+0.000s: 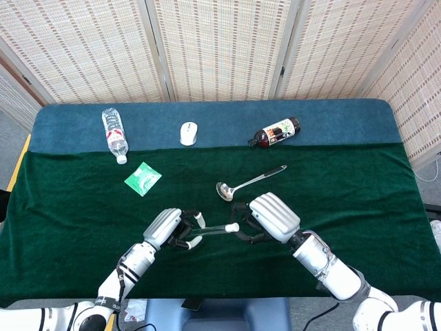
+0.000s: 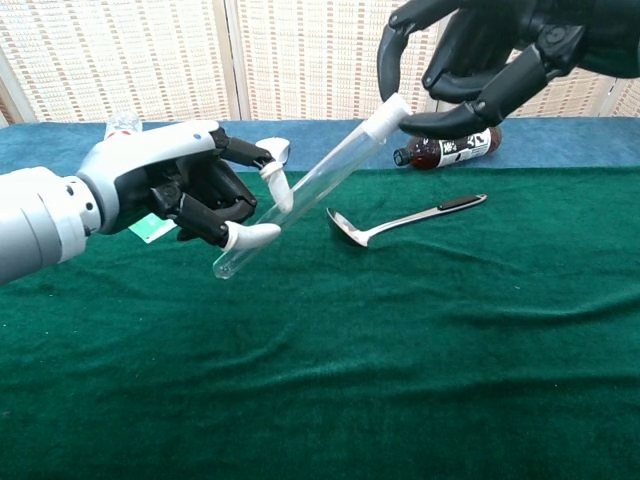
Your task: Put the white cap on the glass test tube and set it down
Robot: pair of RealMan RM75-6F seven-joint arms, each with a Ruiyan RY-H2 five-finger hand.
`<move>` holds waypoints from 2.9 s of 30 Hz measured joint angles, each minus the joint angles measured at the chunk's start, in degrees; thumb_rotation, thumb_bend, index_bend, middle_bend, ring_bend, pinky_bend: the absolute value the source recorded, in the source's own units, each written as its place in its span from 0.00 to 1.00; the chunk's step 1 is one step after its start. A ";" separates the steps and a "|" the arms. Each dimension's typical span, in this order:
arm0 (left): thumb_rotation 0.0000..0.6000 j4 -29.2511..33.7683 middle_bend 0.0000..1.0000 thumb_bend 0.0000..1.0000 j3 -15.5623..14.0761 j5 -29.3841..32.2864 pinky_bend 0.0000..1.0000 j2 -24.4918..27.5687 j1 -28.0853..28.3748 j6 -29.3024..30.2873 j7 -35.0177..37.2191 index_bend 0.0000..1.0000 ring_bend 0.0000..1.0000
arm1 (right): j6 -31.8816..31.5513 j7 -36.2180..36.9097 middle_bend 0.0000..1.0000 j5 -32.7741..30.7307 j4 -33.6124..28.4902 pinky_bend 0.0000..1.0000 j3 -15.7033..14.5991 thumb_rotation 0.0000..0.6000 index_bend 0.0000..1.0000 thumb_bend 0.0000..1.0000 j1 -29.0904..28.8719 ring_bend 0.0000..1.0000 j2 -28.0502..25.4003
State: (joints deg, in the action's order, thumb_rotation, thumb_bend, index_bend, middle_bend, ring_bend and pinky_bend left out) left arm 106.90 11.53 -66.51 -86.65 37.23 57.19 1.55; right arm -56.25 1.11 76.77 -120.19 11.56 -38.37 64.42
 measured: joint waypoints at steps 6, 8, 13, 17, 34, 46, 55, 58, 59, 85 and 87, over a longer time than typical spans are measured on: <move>1.00 0.04 0.93 0.52 -0.09 0.21 0.87 -0.04 0.16 0.09 -0.25 0.74 0.90 | 0.27 -0.79 0.96 -0.87 0.17 1.00 0.05 1.00 0.69 0.54 -0.49 1.00 0.38; 1.00 0.10 0.93 0.52 -0.09 0.32 0.87 -0.06 0.21 0.22 -0.46 0.74 0.90 | 0.39 -1.30 0.96 -1.17 0.27 1.00 0.03 1.00 0.69 0.54 -0.67 1.00 0.50; 1.00 0.30 0.93 0.52 -0.04 0.76 0.87 -0.02 0.38 0.32 -1.01 0.74 0.90 | 0.66 -2.93 0.96 -2.28 0.52 1.00 -0.02 1.00 0.69 0.55 -1.26 1.00 1.29; 1.00 0.50 0.93 0.52 -0.14 1.08 0.87 0.11 0.43 0.37 -1.25 0.75 0.90 | 0.84 -4.52 0.96 -3.41 0.73 1.00 0.00 1.00 0.69 0.54 -1.90 1.00 2.20; 1.00 -0.03 0.94 0.52 -0.19 1.68 0.87 0.30 0.53 0.33 -0.92 0.77 0.92 | 1.05 -8.07 0.96 -6.74 2.74 1.00 0.30 1.00 0.69 0.54 -4.14 1.00 6.19; 1.00 -0.42 0.94 0.52 -0.33 1.84 0.87 0.38 0.59 0.29 -0.91 0.77 0.92 | 0.73 -8.07 0.96 -6.80 4.18 1.00 -0.02 1.00 0.44 0.55 -4.40 1.00 7.41; 1.00 -1.06 0.94 0.52 -0.53 1.86 0.87 0.50 0.57 0.59 -1.74 0.77 0.92 | 0.06 -6.58 0.96 -5.65 4.79 1.00 -0.10 1.00 0.17 0.51 -4.09 1.00 8.16; 1.00 -1.90 0.94 0.52 -0.75 1.73 0.87 0.50 0.60 0.97 -2.94 0.77 0.91 | -0.44 -5.43 0.96 -5.01 4.62 1.00 -0.02 1.00 0.14 0.51 -3.66 1.00 7.79; 1.00 -2.38 0.94 0.52 -0.91 1.63 0.87 0.48 0.61 1.21 -3.76 0.77 0.91 | -0.81 -4.85 0.96 -4.63 4.49 1.00 0.04 1.00 0.14 0.51 -3.36 1.00 7.35; 1.00 -20.86 0.94 0.52 -5.85 7.62 0.87 -10.57 2.67 5.08 -35.60 0.61 0.90 | -9.46 4.85 0.96 0.49 8.26 1.00 -2.90 1.00 0.14 0.51 8.75 1.00 -5.82; 1.00 -21.08 0.94 0.52 -5.80 8.40 0.87 -10.93 2.82 4.89 -36.56 0.54 0.90 | -9.50 5.35 0.96 0.38 8.93 1.00 -3.01 1.00 0.14 0.51 9.15 1.00 -5.76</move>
State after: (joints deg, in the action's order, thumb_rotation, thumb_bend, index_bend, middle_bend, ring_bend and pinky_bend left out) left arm 85.82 5.73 -58.11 -97.58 40.04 62.08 -35.01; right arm -65.75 6.46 77.15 -111.26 8.55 -29.22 58.67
